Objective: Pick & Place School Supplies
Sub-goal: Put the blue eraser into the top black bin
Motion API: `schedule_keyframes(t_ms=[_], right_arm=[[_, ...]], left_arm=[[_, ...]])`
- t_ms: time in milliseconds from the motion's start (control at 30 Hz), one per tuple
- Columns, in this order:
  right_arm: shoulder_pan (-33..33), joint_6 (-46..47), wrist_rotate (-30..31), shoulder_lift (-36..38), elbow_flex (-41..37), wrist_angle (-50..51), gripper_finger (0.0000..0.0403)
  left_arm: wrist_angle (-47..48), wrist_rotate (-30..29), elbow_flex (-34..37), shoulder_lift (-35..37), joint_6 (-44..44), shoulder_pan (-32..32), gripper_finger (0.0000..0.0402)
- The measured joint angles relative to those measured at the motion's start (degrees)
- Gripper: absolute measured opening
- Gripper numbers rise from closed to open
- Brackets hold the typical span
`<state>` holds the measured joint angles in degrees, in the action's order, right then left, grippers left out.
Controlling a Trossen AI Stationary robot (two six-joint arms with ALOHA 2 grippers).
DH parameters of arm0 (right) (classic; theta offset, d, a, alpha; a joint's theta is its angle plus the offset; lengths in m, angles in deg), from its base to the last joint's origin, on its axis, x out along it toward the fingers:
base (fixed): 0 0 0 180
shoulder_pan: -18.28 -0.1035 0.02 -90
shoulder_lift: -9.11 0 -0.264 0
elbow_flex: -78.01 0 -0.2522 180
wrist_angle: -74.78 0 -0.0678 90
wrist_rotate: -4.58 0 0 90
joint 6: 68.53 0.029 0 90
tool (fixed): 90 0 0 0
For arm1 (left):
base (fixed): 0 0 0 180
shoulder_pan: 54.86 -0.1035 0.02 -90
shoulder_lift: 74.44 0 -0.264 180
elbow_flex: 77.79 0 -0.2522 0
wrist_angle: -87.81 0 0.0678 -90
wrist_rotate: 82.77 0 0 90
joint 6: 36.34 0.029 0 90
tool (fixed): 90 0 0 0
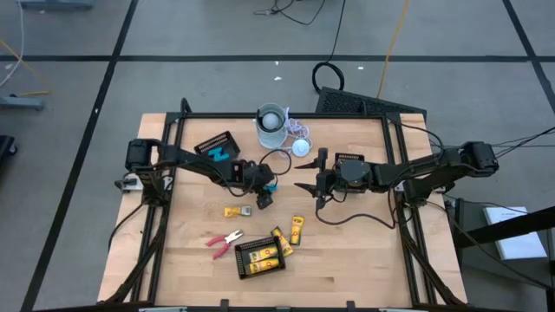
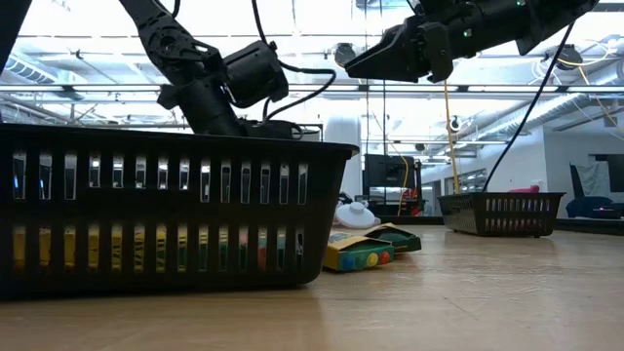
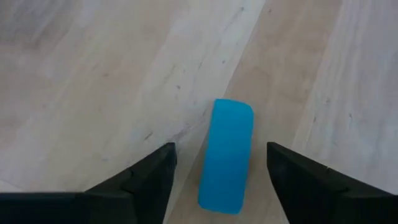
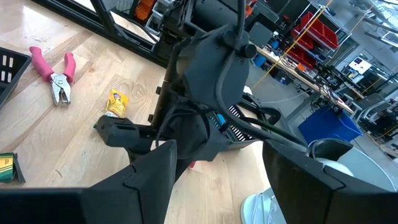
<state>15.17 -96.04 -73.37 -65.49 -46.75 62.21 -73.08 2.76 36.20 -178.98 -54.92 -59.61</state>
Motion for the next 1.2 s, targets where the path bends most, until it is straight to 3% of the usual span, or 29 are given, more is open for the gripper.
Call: schedule_keyframes(t_ms=[167, 433, 900, 1200], right_arm=[[0.00, -0.22, 0.04, 0.00, 0.00, 0.00, 0.0233], [0.00, -0.22, 0.11, 0.00, 0.00, -0.02, 0.0233], [0.00, -0.23, 0.34, 0.00, -0.02, -0.02, 0.0233], [0.00, -0.24, 0.35, 0.00, -0.02, -0.04, 0.0233]], left_arm=[[0.22, -2.68, 0.04, -0.16, 0.03, 0.89, 0.0204], [0.45, -5.02, 0.13, -0.23, 1.31, 1.86, 0.0059], [1.79, -4.26, 0.33, 4.50, 2.80, 3.33, 0.0059], [10.37, -13.45, 0.22, 11.42, 2.98, 3.01, 0.0059]])
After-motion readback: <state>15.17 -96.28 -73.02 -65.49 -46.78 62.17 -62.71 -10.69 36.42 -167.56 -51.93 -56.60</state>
